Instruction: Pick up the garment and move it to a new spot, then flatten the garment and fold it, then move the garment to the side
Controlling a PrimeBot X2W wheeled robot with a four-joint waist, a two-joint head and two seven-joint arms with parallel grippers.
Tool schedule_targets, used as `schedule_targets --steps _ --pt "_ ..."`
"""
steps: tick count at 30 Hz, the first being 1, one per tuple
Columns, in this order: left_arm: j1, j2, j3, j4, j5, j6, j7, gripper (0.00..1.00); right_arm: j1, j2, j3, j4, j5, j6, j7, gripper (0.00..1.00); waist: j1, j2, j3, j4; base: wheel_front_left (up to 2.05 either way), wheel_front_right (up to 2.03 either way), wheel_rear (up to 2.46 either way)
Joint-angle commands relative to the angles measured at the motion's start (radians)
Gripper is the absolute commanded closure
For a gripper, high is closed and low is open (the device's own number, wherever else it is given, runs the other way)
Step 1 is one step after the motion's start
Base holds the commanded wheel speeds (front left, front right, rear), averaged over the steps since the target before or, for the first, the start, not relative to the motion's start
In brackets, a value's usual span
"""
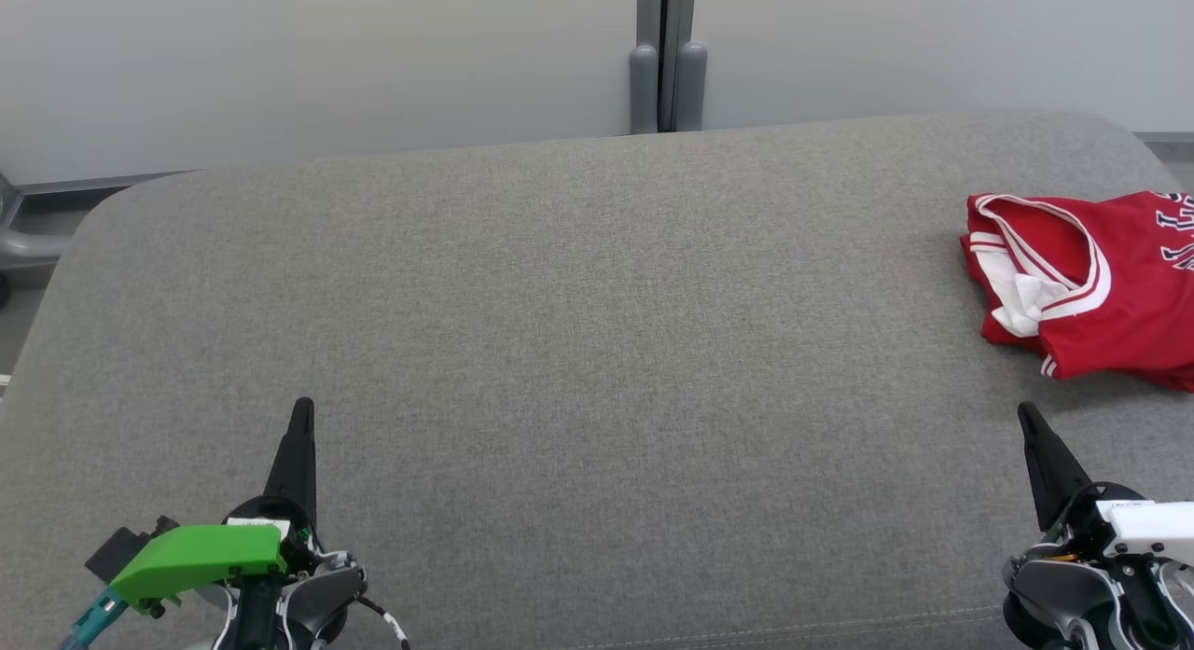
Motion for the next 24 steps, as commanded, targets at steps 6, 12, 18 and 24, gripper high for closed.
schedule_targets --steps 6,12,18,24 --pt "-0.014 -0.001 0.005 -0.001 -0.005 -0.004 0.004 1.00 -0.008 -0.004 -0.002 -0.004 0.005 0.000 0.006 1.00 0.0000 0.0000 0.000 0.000 0.00 0.00 0.00" --pt "-0.013 -0.001 0.005 -0.001 -0.005 -0.004 0.004 1.00 -0.008 -0.004 -0.002 -0.004 0.005 0.000 0.006 1.00 0.0000 0.0000 0.000 0.000 0.00 0.00 0.00" --pt "-0.013 -0.001 0.005 -0.001 -0.005 -0.004 0.004 1.00 -0.008 -0.004 -0.001 -0.004 0.005 0.000 0.006 1.00 0.0000 0.0000 0.000 0.000 0.00 0.00 0.00" --pt "-0.013 -0.001 0.005 -0.001 -0.004 -0.004 0.004 1.00 -0.008 -0.004 -0.001 -0.004 0.005 0.000 0.006 1.00 0.0000 0.0000 0.000 0.000 0.00 0.00 0.00"
